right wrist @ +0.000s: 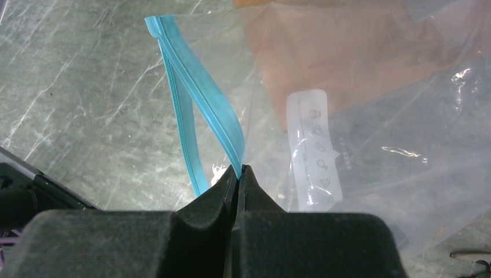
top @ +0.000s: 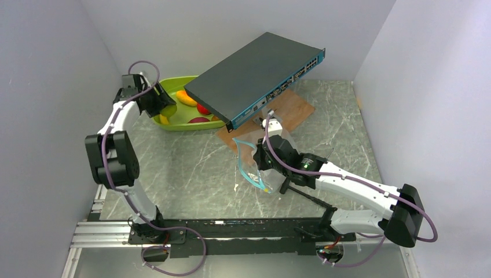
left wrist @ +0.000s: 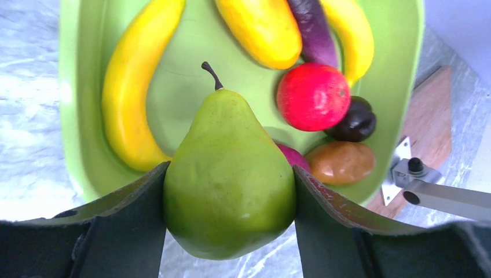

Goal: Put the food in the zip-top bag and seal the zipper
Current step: Pick up the fake fruit from the bin, then place the fake fruit in the zipper food storage bag.

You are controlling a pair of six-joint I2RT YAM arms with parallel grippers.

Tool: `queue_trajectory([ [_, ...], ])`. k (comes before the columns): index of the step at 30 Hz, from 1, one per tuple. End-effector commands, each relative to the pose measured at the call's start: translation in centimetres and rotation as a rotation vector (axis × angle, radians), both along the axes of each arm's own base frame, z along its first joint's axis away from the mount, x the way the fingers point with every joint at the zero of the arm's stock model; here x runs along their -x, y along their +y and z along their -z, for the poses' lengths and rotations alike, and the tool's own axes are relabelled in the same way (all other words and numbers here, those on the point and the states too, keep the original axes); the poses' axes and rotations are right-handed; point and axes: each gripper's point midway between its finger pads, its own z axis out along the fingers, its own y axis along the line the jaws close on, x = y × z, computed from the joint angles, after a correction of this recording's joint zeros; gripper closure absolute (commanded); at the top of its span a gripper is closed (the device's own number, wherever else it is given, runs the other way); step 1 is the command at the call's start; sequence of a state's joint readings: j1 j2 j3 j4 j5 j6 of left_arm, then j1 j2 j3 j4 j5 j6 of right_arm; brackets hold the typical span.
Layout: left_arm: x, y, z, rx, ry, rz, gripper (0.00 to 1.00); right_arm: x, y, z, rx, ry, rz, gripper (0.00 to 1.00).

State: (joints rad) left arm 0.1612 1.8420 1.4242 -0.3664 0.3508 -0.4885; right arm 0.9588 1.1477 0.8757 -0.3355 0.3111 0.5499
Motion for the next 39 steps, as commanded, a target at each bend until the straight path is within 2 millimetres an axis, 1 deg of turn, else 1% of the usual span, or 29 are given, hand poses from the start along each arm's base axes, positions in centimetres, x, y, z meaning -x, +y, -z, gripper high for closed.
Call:
queue_trajectory([
  [1,2.3,0.8,-8.9,-0.073,-0.139,-0.018,1.00,-0.4,0.3,-1.5,-0.045,-0.009,0.004,1.00],
  [2,3.4,0.5,-10.2,-0.068,-0.165,-0.017,1.00,-0.4,0.3,-1.2,-0.041,0.002,0.007,1.00],
  [3,4.7,0.0,-10.8,-0.056,-0.178,-0.011,1.00,-0.5,0.2,-0.9,-0.038,0.018,0.012,1.00],
  [4,6.3,-0.6,-11.3,-0.040,-0.193,0.001,1.00,-0.5,0.2,-0.6,-0.039,0.034,0.014,1.00],
  [5,8.2,-1.5,-12.8,-0.019,-0.236,0.018,1.00,-0.3,0.3,-0.3,-0.048,0.055,0.007,1.00],
  [6,10.0,-2.7,-12.7,0.023,-0.252,0.048,1.00,-0.2,0.5,-0.1,-0.061,0.076,0.004,1.00],
  [8,13.8,-5.7,-12.5,0.122,-0.300,0.126,1.00,0.1,0.9,0.2,-0.087,0.103,-0.013,1.00],
  [10,17.6,-8.7,-11.3,0.200,-0.318,0.201,1.00,0.4,1.4,0.1,-0.120,0.124,-0.027,1.00],
  [11,19.4,-10.0,-9.7,0.225,-0.292,0.222,1.00,0.6,1.7,0.1,-0.133,0.134,-0.035,1.00],
  [12,20.6,-11.1,-9.9,0.225,-0.316,0.244,1.00,0.8,1.9,0.0,-0.146,0.143,-0.042,1.00],
  [13,22.2,-12.4,-8.7,0.236,-0.295,0.280,1.00,0.9,2.1,0.0,-0.157,0.150,-0.048,1.00],
  [14,23.5,-13.5,-8.4,0.256,-0.294,0.308,1.00,1.0,2.3,-0.1,-0.167,0.155,-0.053,1.00],
  [17,26.3,-16.0,-8.5,0.333,-0.334,0.368,1.00,1.3,2.4,-0.3,-0.174,0.170,-0.059,1.00],
  [19,27.7,-17.5,-8.7,0.391,-0.375,0.404,1.00,1.6,2.5,-0.4,-0.186,0.178,-0.068,1.00],
  [20,28.5,-18.6,-9.0,0.424,-0.395,0.437,1.00,1.7,2.5,-0.3,-0.191,0.185,-0.069,1.00],
  [24,30.3,-21.9,-10.6,0.517,-0.478,0.507,1.00,2.5,3.1,-0.3,-0.223,0.225,-0.087,1.00],
  [27,31.7,-24.5,-11.8,0.522,-0.508,0.569,1.00,3.2,3.8,-0.4,-0.253,0.264,-0.112,1.00],
  [29,32.0,-25.6,-11.9,0.492,-0.520,0.568,1.00,3.5,4.1,-0.4,-0.268,0.284,-0.125,1.00],
  [34,33.3,-27.8,-11.6,0.462,-0.518,0.590,1.00,4.2,4.6,-1.2,-0.306,0.313,-0.148,1.00],
  [36,33.5,-28.2,-11.1,0.449,-0.505,0.577,1.00,4.3,4.7,-1.7,-0.321,0.316,-0.154,1.00],
  [39,33.9,-28.5,-9.5,0.429,-0.477,0.562,1.00,4.6,4.7,-2.4,-0.343,0.314,-0.159,1.00],
])
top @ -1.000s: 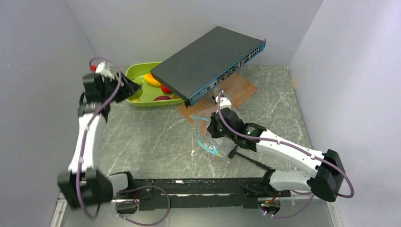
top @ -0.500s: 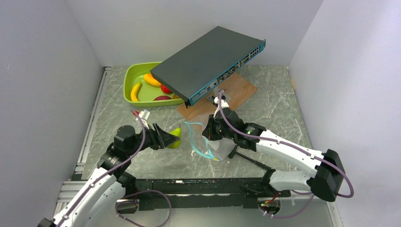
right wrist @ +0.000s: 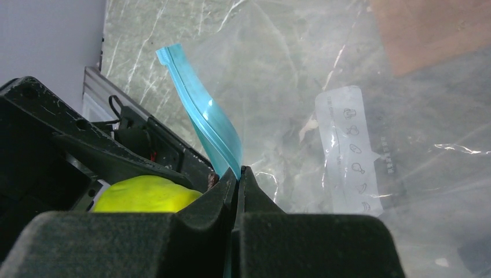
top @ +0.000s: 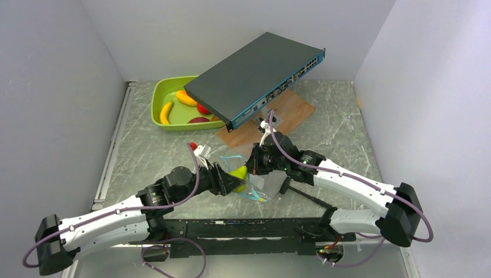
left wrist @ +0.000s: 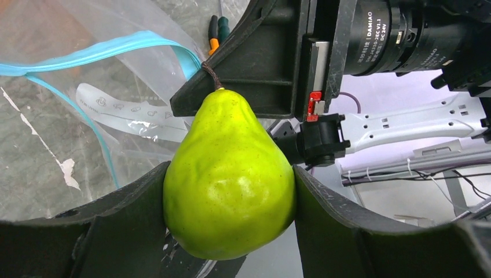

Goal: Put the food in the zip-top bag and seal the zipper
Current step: Place the fake fruit in the zipper food storage bag.

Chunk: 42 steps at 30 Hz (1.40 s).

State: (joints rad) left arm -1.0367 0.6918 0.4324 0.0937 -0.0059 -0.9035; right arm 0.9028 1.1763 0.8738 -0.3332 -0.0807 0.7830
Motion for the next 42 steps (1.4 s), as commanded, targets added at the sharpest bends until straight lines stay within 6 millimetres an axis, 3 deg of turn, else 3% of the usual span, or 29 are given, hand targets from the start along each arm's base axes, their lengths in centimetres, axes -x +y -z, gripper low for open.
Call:
queue_trajectory([
  [1,-1.2,-0.3,-1.5,0.054,-0.044,-0.098,1.00,0.3,0.9,-3.0,-0.104,-0.018,-0.015,1.00],
  [8,-1.4,0.8,-0.1,0.067,-0.015,-0.169,0.99,0.6,0.5,-4.1,-0.132,-0.028,-0.006,1.00],
  [11,-1.2,1.1,0.2,0.093,-0.008,-0.176,0.92,0.7,0.5,-4.4,-0.145,-0.031,-0.011,1.00],
  [16,-1.3,-0.4,-0.5,0.087,0.007,-0.145,0.80,0.9,1.0,-4.7,-0.173,-0.034,-0.035,1.00],
  [21,-2.4,0.2,-0.1,0.032,0.050,-0.225,0.77,1.4,1.1,-5.5,-0.215,-0.048,-0.061,1.00],
  [23,-2.6,0.5,-0.4,0.027,0.059,-0.244,0.64,1.5,1.1,-5.4,-0.218,-0.048,-0.063,1.00],
  [26,-2.6,0.5,-0.9,0.025,0.062,-0.244,0.34,1.5,1.1,-5.2,-0.216,-0.041,-0.058,1.00],
  [29,-2.4,0.4,-1.2,0.044,0.058,-0.230,0.22,1.6,1.1,-5.3,-0.222,-0.036,-0.060,1.00],
  [32,-2.3,0.9,-1.0,0.039,0.070,-0.243,0.03,1.4,1.0,-5.6,-0.219,-0.053,-0.051,1.00],
  [38,-1.9,2.0,-2.2,0.063,0.032,-0.240,0.00,1.1,0.6,-5.5,-0.207,-0.074,-0.033,1.00],
  [42,-1.5,2.4,-1.9,0.026,0.027,-0.227,0.00,0.8,0.4,-4.9,-0.183,-0.073,-0.018,1.00],
])
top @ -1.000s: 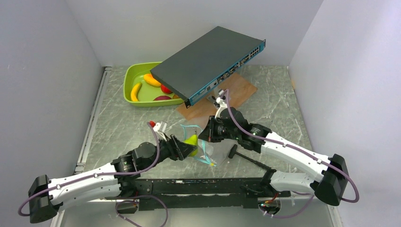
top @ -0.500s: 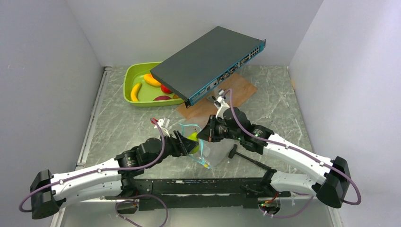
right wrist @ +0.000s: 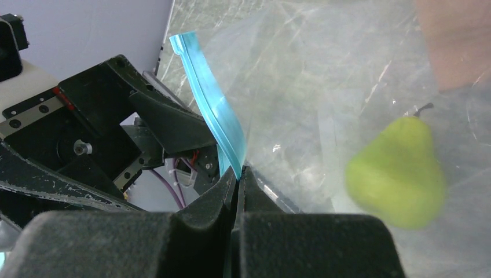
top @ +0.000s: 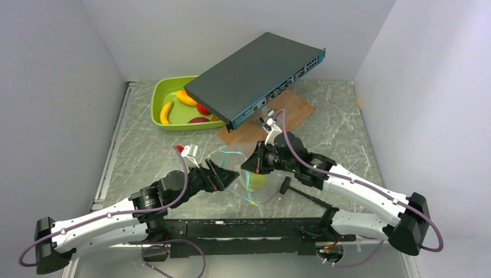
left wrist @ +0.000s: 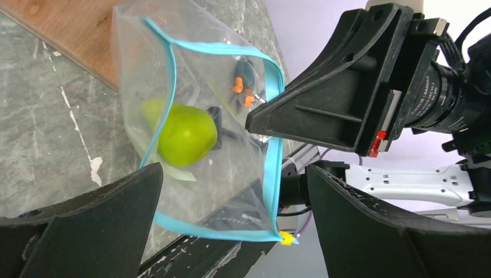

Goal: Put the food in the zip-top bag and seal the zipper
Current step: Place the fake fruit in the zipper food storage bag.

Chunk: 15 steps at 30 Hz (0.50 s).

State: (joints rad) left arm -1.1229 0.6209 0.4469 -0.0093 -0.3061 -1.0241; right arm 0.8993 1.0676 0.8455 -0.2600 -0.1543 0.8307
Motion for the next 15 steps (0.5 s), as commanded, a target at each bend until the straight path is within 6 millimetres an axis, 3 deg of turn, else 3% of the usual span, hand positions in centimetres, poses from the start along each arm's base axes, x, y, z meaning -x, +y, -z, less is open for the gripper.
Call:
queue_trajectory([
  [1,0.2,0.3,-1.1,-0.010,-0.030,0.012,0.00,-0.5,-0.1,-0.8,-0.017,-0.043,0.021,1.00],
  [4,0.5,0.7,-0.8,-0.023,-0.029,0.017,0.00,-0.7,-0.3,-0.8,-0.007,-0.058,0.026,1.00],
  [8,0.6,2.8,-1.4,-0.063,-0.045,-0.019,0.00,-1.1,-0.9,-0.6,0.017,-0.082,0.052,1.00],
  [15,0.6,6.9,1.7,-0.205,0.044,-0.133,0.00,-1.7,-1.7,0.1,0.051,-0.103,0.091,1.00],
])
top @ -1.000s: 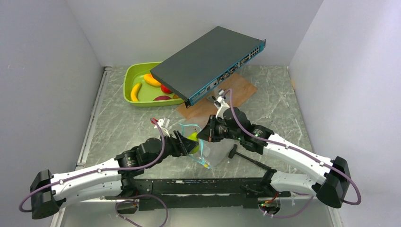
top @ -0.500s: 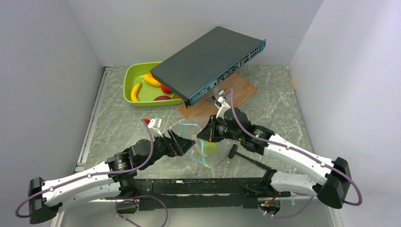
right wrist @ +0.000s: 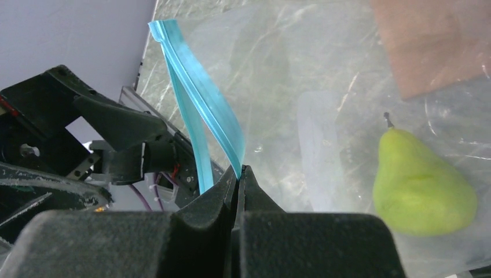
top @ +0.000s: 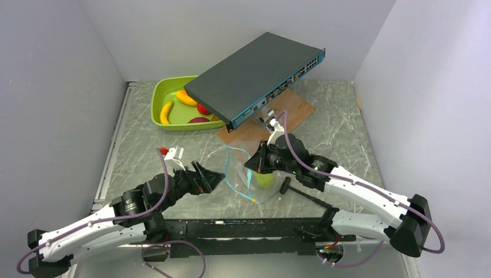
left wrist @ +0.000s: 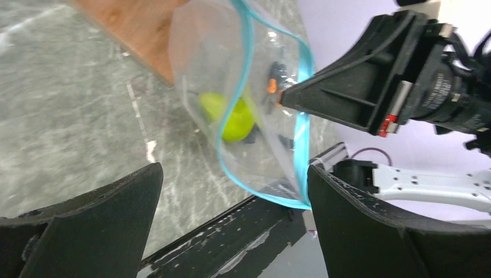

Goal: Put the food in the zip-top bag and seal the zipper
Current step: Place the fake fruit in the zipper food storage bag, then pick up the fake fruit from the bin.

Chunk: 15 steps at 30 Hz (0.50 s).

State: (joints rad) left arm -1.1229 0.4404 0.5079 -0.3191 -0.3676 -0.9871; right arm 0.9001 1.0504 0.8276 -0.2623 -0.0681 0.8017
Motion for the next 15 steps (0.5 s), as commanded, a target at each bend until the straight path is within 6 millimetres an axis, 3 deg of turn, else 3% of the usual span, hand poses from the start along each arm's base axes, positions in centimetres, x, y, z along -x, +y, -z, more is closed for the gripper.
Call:
queue_trajectory([
  [1,-0.3,3.1,2.2,-0.130,0.060,-0.103,0.00,-0.6,-0.7,-0.6,0.014,-0.057,0.029,1.00],
  [6,-1.4,6.2,5.0,-0.239,0.109,-0.257,0.00,-0.9,-1.0,-0.8,0.030,-0.084,0.032,1.00],
  [11,-3.6,7.0,7.2,-0.321,0.154,-0.293,0.00,-1.6,-1.3,-0.7,0.062,-0.113,0.050,1.00],
  [15,-6.0,8.1,7.9,-0.308,0.213,-0.305,0.00,-1.6,-1.0,0.1,0.080,-0.092,0.034,1.00],
])
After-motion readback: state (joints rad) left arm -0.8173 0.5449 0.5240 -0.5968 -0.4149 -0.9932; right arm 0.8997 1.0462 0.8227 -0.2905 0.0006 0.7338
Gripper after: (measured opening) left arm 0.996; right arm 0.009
